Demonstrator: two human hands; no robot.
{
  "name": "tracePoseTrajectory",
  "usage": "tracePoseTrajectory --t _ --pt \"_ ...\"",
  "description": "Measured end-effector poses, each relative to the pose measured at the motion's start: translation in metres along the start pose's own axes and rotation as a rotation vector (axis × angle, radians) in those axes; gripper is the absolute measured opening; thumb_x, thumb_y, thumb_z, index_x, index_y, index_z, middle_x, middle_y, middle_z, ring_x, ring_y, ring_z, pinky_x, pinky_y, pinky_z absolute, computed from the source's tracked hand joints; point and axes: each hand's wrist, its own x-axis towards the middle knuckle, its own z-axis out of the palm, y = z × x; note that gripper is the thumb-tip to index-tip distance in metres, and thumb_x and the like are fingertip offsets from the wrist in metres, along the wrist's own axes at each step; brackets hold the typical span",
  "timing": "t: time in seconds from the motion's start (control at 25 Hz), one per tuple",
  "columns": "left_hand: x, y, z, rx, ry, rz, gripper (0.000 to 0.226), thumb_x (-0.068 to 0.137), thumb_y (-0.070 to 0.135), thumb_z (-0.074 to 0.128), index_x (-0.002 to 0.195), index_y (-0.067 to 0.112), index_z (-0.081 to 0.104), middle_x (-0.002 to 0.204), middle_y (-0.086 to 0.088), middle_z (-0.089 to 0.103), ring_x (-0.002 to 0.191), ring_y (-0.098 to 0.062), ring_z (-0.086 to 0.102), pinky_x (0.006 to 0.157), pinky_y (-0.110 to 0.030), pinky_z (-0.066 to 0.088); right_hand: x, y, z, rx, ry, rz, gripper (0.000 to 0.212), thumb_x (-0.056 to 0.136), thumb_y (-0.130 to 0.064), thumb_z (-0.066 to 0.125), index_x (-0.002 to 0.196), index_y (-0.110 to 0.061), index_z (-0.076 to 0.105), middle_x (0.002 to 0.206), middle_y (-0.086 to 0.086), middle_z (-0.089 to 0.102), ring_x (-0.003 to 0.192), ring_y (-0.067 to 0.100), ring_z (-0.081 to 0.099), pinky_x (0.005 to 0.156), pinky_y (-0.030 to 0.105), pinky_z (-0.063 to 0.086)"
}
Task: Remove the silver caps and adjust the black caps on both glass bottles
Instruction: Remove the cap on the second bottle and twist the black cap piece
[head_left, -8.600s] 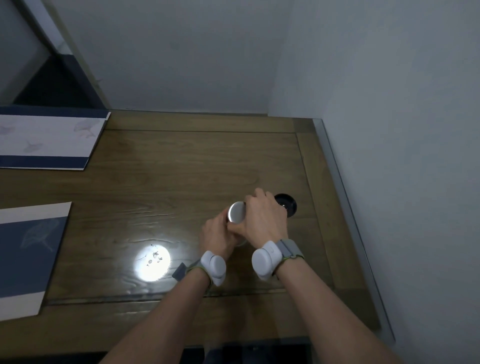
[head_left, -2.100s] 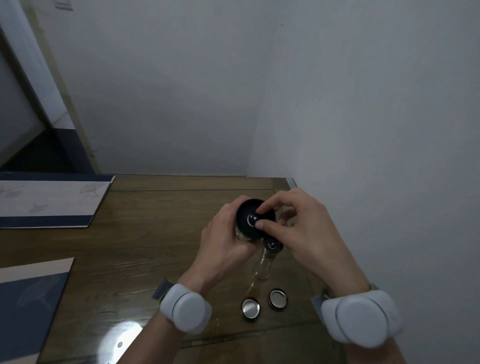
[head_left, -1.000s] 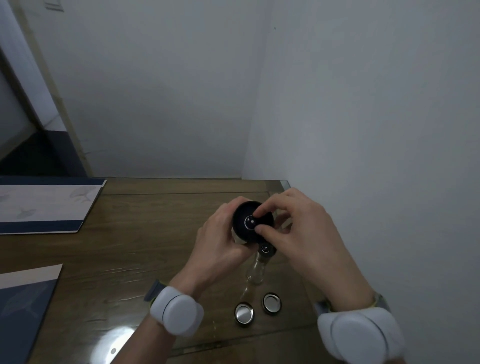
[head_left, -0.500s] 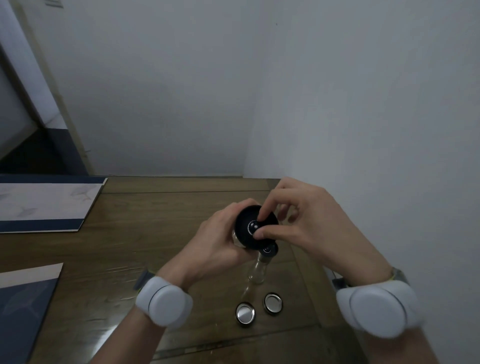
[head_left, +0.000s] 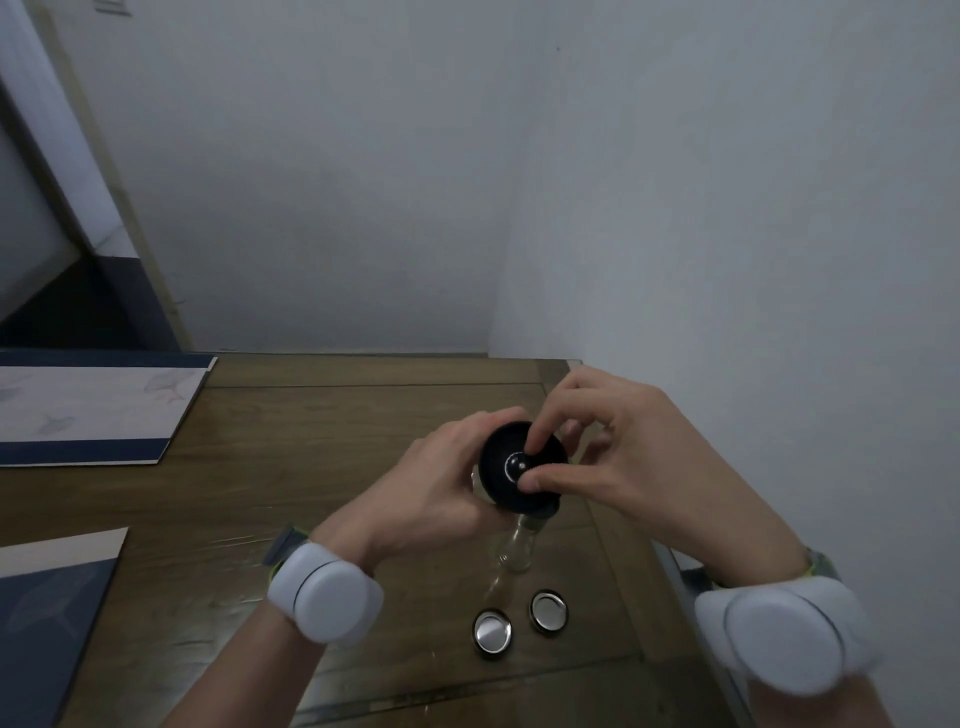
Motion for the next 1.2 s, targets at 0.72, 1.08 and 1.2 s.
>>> tracePoseTrajectory --t 0.72,1.08,1.2 --pt "0.001 0.007 0.007 -0.058 0.137 -0.058 0.037 0.068 0.044 0.068 0.103 0.038 0.058 0.098 0.007 0.07 0.095 -0.022 0.067 0.085 -0.055 0.057 -0.006 -0.004 0.035 0.0 0.309 0.198 0.026 0.066 -0.038 0.088 0.084 -0.035 0.07 0.096 -0.016 0.062 0.088 0.0 0.065 0.069 0.033 0.054" --pt "0.004 0.02 0.028 -0.136 0.516 -0.072 0.042 0.072 0.054 0.063 0.11 0.039 0.064 0.107 0.012 0.071 0.101 -0.015 0.07 0.083 -0.05 0.059 -0.009 -0.025 0.08 0.101 0.768 0.3 0.02 0.078 -0.036 0.081 0.088 -0.031 0.065 0.102 -0.018 0.056 0.098 0.001 0.059 0.071 0.012 0.048" --pt "0.003 0.024 0.036 -0.149 0.616 -0.088 0.037 0.078 0.057 0.06 0.111 0.039 0.062 0.107 0.016 0.069 0.103 -0.012 0.069 0.081 -0.05 0.06 -0.006 -0.03 0.093 0.185 0.882 0.306 0.021 0.08 -0.035 0.08 0.087 -0.028 0.062 0.102 -0.017 0.054 0.102 0.005 0.059 0.078 0.024 0.054"
